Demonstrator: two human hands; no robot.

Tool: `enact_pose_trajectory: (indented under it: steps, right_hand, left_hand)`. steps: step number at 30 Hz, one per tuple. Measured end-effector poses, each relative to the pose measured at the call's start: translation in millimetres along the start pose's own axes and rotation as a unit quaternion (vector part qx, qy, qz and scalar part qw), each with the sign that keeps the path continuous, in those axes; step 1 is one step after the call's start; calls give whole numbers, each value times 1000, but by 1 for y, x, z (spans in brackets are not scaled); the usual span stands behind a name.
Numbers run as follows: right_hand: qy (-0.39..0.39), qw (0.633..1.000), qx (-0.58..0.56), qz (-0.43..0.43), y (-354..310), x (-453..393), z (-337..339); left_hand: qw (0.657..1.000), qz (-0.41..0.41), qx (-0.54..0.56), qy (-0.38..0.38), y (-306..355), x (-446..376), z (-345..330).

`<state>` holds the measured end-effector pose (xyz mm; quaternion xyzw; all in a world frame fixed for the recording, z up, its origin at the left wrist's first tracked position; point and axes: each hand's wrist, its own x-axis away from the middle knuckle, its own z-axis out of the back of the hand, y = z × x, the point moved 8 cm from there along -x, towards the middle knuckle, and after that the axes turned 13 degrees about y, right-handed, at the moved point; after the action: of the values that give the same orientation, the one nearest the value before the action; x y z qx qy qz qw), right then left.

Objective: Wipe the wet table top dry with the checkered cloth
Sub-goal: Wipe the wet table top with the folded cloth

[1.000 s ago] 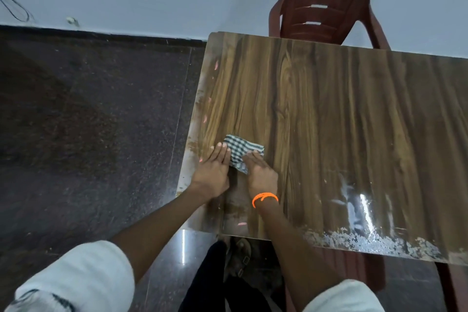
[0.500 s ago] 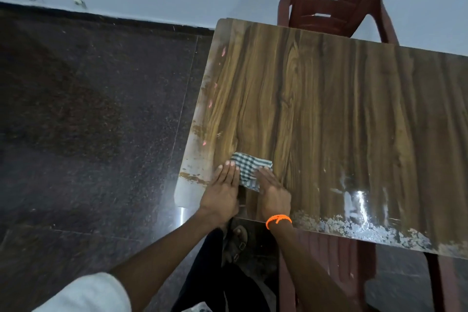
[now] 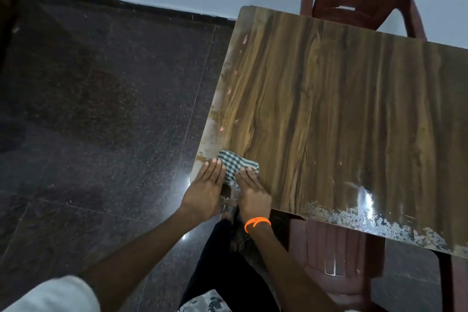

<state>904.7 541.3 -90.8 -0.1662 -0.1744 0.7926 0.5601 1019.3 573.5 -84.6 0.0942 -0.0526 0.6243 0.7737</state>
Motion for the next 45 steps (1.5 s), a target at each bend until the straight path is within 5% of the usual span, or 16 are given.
enact_pose_trajectory:
  steps: [4, 10, 23, 28, 35, 45]
  right_hand:
    - [4, 1000, -8, 24, 15, 29, 18]
    - [58, 997, -13, -52, 69, 24, 40]
    - [-11, 998, -53, -12, -44, 0, -28]
    - [-1, 997, -61, 42, -34, 18, -13]
    - [56, 994, -54, -71, 31, -14, 13]
    - [11, 998, -57, 0, -53, -51, -22]
  left_hand:
    - [1000, -16, 19, -6, 34, 22, -18]
    - [1000, 3, 27, -6, 74, -7, -18]
    - [994, 86, 70, 1, -42, 30, -15]
    - [994, 82, 69, -15, -18, 53, -32]
    - [995, 63, 78, 17, 19, -10, -21]
    - [993, 98, 59, 40, -66, 7, -20]
